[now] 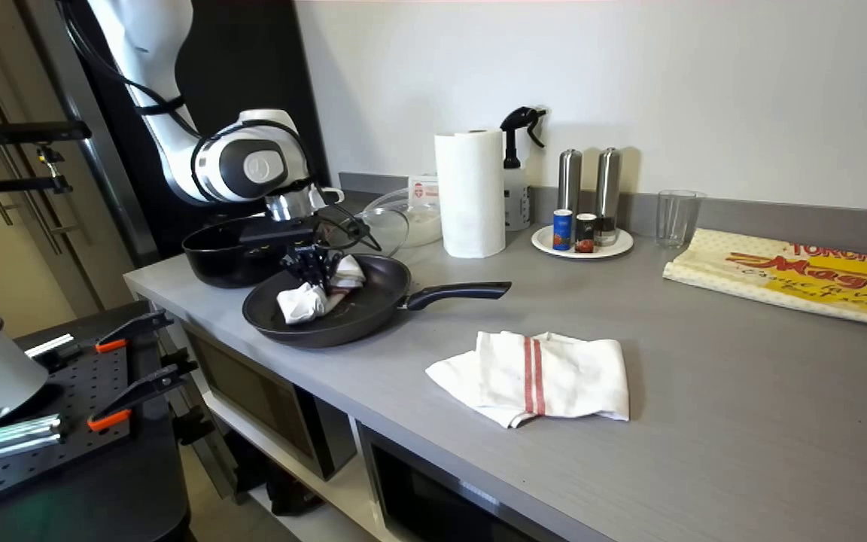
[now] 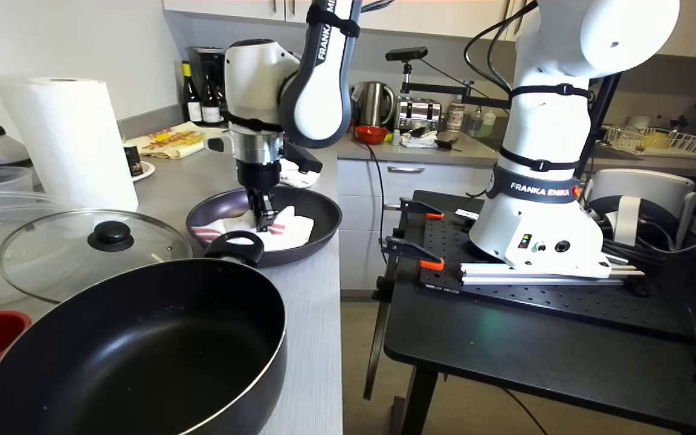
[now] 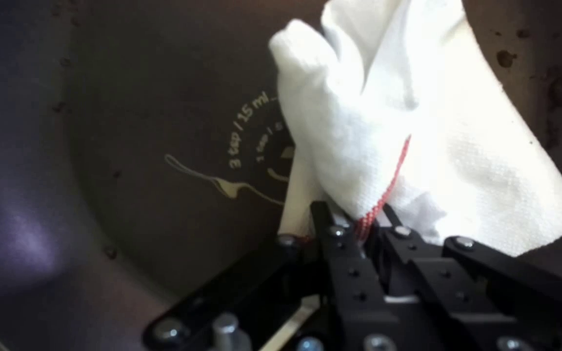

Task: Pick the cloth and wipe the pan

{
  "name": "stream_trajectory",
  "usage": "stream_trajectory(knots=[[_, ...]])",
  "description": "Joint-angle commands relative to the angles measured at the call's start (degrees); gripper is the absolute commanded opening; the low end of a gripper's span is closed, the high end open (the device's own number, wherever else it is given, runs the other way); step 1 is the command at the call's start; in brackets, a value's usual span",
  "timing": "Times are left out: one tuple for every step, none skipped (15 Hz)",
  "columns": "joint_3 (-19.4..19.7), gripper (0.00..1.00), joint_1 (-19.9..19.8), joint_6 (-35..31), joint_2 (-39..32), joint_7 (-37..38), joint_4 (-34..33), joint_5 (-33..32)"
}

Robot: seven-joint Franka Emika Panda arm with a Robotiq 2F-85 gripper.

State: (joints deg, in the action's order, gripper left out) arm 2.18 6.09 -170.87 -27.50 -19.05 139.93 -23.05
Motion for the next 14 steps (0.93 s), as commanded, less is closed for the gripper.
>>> stream_trajectory(knots=[[-4.05, 0.03, -1.42, 0.45, -1.61, -3.54, 1.83, -0.43], [-5.03, 0.03, -1.96, 0.58, -1.48, -4.72, 2.16, -0.37], [-6.36, 0.03, -2.84, 0.64, -1.24, -6.12, 2.70, -0.15], [-7.54, 0.03, -3.65, 0.75, -1.05, -7.38, 3.12, 0.03], [-8.39, 0.03, -4.21, 0.82, -0.84, -8.39, 3.60, 0.03], [-9.46, 0.03, -5.05, 1.03, -0.61, -9.43, 4.10, 0.23], [-9.94, 0.03, -5.50, 1.13, -0.43, -10.05, 4.46, 0.24], [-10.31, 0.03, -5.97, 1.36, -0.25, -10.56, 4.72, 0.28], [-10.65, 0.03, -6.68, 1.69, -0.07, -10.90, 4.87, 0.59], [-10.94, 0.03, -7.31, 1.92, 0.03, -11.29, 4.99, 0.84], [-10.59, 0.03, -7.52, 2.19, 0.30, -10.96, 5.09, 0.92], [-9.77, 0.03, -7.35, 2.30, 0.45, -10.19, 5.01, 0.81], [-9.21, 0.03, -7.51, 2.35, 0.64, -9.64, 4.96, 0.98], [-8.60, 0.03, -7.70, 2.13, 0.84, -8.98, 4.98, 1.22]])
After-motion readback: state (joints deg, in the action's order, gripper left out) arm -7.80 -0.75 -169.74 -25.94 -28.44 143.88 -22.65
